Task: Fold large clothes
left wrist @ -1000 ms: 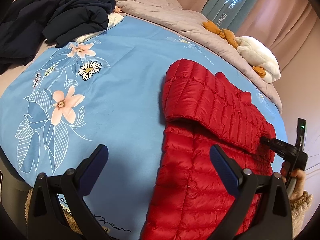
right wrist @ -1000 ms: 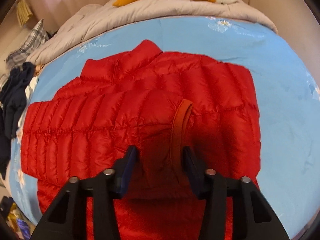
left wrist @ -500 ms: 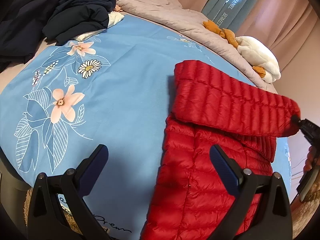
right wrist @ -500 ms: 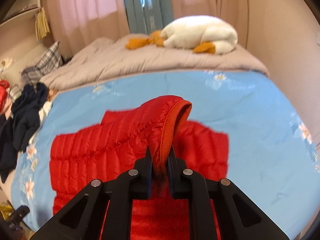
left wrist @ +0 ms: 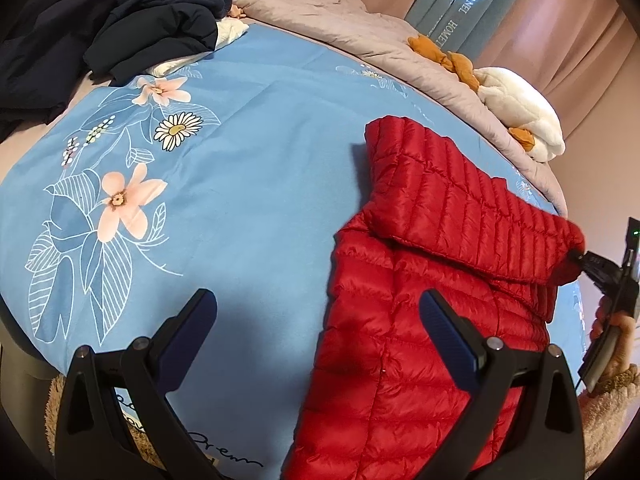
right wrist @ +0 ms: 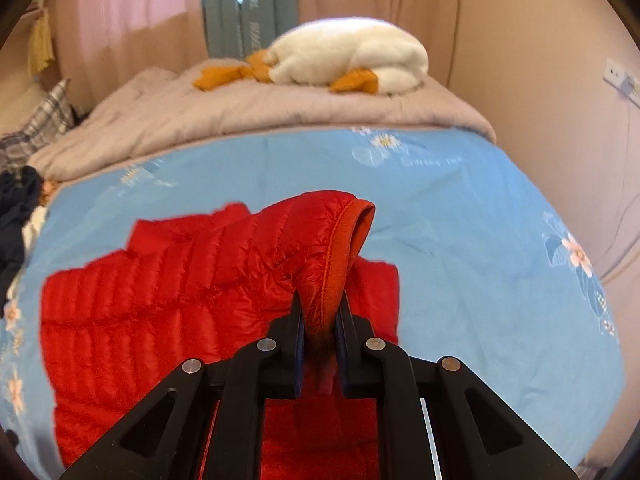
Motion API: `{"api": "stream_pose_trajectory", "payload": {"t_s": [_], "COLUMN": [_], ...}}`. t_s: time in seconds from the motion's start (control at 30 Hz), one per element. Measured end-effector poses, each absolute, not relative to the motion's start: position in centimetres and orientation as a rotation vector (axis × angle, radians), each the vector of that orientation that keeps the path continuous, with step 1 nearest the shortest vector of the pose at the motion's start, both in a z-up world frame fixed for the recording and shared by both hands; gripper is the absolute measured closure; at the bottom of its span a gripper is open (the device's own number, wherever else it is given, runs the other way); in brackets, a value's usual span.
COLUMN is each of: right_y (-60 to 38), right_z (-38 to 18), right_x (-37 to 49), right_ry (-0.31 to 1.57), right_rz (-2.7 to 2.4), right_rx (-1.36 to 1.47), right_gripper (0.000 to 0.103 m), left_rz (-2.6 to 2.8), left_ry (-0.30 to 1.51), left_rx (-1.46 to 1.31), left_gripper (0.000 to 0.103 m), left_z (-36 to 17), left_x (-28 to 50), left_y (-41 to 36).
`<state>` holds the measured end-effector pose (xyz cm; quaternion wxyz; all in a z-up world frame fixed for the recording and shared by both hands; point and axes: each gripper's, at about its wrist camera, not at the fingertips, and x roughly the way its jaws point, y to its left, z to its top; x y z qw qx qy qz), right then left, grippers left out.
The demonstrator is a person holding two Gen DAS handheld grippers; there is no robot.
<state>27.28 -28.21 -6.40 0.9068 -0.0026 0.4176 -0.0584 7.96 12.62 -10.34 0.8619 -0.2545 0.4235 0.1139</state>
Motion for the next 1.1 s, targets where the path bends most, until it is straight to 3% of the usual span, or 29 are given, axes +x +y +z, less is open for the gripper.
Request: {"api": "stream_pose_trajectory", "payload": {"t_s": [1.1], "right_y": [-30.3], "right_z": [-11.0], "right_x": [28.6], "right_ry": [0.999], "right_rz": [-0.173], "right_rx": [-0.009], "right_gripper": [0.088], "left_rz": [0.187], "left_ry": [0.918], "left_rx": [-0.477], "left_gripper": [0.002], "left_z": [-10.6], "left_x": [8.9], "left_y": [10.2]}}
